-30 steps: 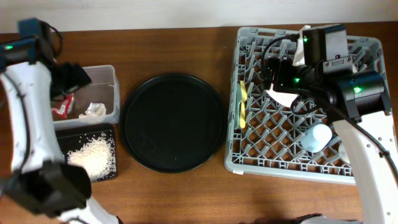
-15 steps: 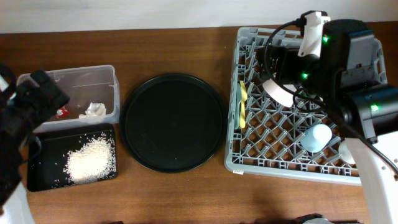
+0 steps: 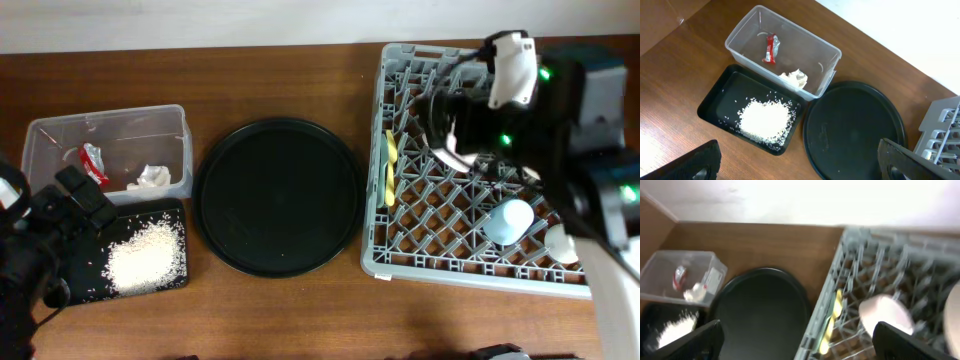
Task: Sort waste into correct bins and load items into the dishwasher rack
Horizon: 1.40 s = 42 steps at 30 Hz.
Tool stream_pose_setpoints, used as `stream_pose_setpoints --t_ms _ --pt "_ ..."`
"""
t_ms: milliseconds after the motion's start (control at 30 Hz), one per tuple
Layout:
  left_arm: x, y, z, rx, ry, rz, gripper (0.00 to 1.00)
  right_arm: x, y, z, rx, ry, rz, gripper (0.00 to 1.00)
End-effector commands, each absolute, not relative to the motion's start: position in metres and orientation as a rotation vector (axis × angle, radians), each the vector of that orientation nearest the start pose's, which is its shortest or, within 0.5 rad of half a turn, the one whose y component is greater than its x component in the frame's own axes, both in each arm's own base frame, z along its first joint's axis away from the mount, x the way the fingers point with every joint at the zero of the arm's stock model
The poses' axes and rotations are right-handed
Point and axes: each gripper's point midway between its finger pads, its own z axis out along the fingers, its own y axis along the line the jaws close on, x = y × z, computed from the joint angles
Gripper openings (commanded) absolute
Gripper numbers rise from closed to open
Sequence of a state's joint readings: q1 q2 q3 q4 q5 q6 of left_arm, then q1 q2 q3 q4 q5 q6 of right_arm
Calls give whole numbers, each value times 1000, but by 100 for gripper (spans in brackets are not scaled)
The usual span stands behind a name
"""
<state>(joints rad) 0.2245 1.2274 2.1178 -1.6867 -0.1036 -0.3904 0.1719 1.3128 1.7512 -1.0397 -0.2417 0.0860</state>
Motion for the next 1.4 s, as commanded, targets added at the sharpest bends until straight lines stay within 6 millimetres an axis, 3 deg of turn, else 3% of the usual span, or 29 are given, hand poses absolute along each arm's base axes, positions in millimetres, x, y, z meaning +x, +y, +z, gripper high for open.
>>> stream_pose_setpoints --t_ms 0,167,233,333,433,533,700,867,967,1367 --pt "201 62 414 -773 2235 24 99 303 103 423 -660 1936 197 98" --pt "201 62 414 -773 2235 24 99 315 93 399 -594 1820 100 98" --pt "201 62 414 -773 2235 24 99 319 94 375 -579 1743 89 98" --pt "201 62 414 -773 2235 24 99 312 92 310 -574 1710 86 98" --pt "201 62 414 -773 2235 25 100 290 93 253 -594 1722 111 98" --pt "201 62 414 -773 2235 24 99 267 90 221 -599 1704 120 98" --pt "201 62 414 -773 2235 24 99 241 77 199 -544 1625 90 98" --pt "201 62 414 -773 2235 24 99 231 58 189 -410 1547 77 98" --pt "201 62 414 -773 2235 24 99 239 51 156 -378 1619 76 98" --pt "201 62 414 -773 2235 24 99 240 51 158 -378 1595 72 98"
